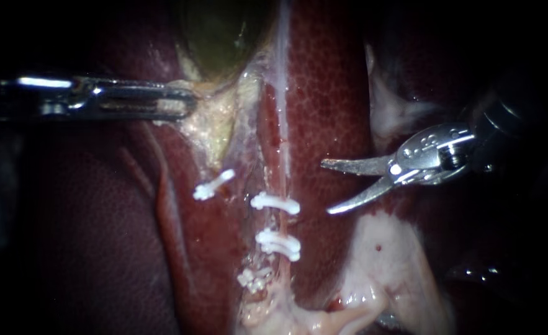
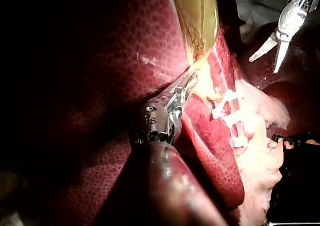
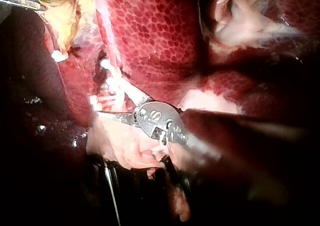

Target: Go to the cutting position right tube

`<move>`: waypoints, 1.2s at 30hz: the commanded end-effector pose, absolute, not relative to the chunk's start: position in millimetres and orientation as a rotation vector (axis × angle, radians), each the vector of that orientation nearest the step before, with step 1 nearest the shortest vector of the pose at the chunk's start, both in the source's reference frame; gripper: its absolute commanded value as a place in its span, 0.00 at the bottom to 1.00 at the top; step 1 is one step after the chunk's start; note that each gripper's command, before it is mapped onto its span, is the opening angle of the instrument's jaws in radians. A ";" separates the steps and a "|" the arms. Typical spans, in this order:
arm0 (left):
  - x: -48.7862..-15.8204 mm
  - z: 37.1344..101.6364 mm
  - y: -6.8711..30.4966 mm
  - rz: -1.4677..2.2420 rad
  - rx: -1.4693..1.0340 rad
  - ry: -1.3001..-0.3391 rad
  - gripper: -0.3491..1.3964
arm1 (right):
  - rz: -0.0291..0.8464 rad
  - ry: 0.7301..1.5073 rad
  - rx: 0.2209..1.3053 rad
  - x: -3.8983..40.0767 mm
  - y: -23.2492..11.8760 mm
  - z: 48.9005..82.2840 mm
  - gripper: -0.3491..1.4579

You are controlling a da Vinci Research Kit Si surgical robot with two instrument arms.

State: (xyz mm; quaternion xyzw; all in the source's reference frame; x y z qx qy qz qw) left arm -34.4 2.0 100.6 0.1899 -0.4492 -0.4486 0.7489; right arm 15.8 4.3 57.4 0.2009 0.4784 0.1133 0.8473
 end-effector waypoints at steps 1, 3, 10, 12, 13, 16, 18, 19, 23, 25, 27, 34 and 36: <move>-34.0 100.2 2.3 -0.982 0.412 -0.989 0.00 | 0.239 1.008 0.424 15.8 4.3 57.5 0.99; -33.3 99.5 2.8 -0.986 0.403 -0.994 0.00 | 0.239 1.008 0.423 15.8 4.3 57.5 0.99; -31.5 98.4 3.9 -0.991 0.380 -1.005 0.00 | 0.239 1.008 0.423 15.9 4.3 57.6 0.99; -31.4 98.3 4.0 -0.992 0.380 -1.004 0.00 | 0.240 1.008 0.422 15.9 4.3 57.7 0.99; -31.4 98.3 4.0 -0.992 0.380 -1.004 0.00 | 0.234 1.009 0.419 15.9 4.2 57.7 0.99; -31.4 98.3 4.0 -0.992 0.380 -1.004 0.00 | 0.232 1.010 0.421 16.0 4.2 57.9 0.99; -31.4 98.3 4.0 -0.992 0.380 -1.004 0.00 | 0.238 1.010 0.433 16.1 4.0 58.1 0.98; -31.4 98.3 4.0 -0.992 0.380 -1.004 0.00 | 0.241 1.009 0.438 16.2 3.8 58.3 0.98; -31.4 98.3 4.0 -0.992 0.380 -1.004 0.00 | 0.260 1.007 0.474 16.5 2.8 59.6 0.98; -31.3 98.4 4.0 -0.994 0.377 -1.003 0.00 | 0.266 0.984 0.499 16.6 2.1 60.5 0.98; -31.2 98.4 4.1 -0.994 0.378 -1.003 0.00 | 0.275 0.947 0.519 16.6 1.1 61.7 0.97; -30.8 98.6 4.3 -0.996 0.375 -1.002 0.00 | 0.303 0.860 0.648 16.4 -2.5 66.6 0.94; -30.8 98.5 4.3 -0.996 0.375 -1.002 0.00 | 0.300 0.840 0.671 16.5 -3.5 67.9 0.93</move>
